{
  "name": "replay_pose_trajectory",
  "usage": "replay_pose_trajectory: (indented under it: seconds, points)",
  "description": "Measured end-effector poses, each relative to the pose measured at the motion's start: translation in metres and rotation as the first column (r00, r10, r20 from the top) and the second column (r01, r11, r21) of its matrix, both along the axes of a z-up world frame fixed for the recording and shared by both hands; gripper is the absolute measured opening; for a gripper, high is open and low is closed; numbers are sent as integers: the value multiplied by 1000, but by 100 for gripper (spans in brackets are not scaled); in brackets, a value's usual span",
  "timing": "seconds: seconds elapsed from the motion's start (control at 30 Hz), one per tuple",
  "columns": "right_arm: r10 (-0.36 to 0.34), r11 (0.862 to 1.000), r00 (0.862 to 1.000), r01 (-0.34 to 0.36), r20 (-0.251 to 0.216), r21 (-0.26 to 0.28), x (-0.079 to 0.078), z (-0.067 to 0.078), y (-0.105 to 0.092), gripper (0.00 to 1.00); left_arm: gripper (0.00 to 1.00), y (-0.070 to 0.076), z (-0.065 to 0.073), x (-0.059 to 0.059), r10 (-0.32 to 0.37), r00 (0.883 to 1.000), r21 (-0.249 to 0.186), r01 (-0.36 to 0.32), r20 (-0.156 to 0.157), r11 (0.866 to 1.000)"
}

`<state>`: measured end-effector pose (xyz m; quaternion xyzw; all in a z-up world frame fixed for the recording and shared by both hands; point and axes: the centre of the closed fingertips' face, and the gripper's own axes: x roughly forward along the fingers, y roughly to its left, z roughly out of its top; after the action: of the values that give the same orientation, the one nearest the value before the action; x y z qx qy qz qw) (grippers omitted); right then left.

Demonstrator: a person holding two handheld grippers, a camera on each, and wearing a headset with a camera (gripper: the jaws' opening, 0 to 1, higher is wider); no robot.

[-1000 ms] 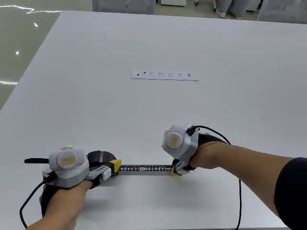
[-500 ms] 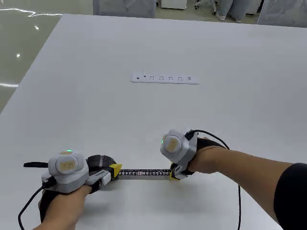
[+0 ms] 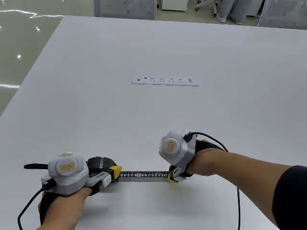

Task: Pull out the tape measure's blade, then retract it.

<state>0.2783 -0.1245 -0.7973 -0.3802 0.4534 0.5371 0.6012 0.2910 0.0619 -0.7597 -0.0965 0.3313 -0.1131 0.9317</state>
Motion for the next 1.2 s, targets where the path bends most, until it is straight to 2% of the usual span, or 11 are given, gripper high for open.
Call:
replay_pose_trajectory:
  seconds: [1.2]
  points:
    - [1, 1000, 1000, -1, -1, 16, -1, 0, 14, 11, 60, 0, 0, -1, 1, 1000, -5, -1, -1, 1000]
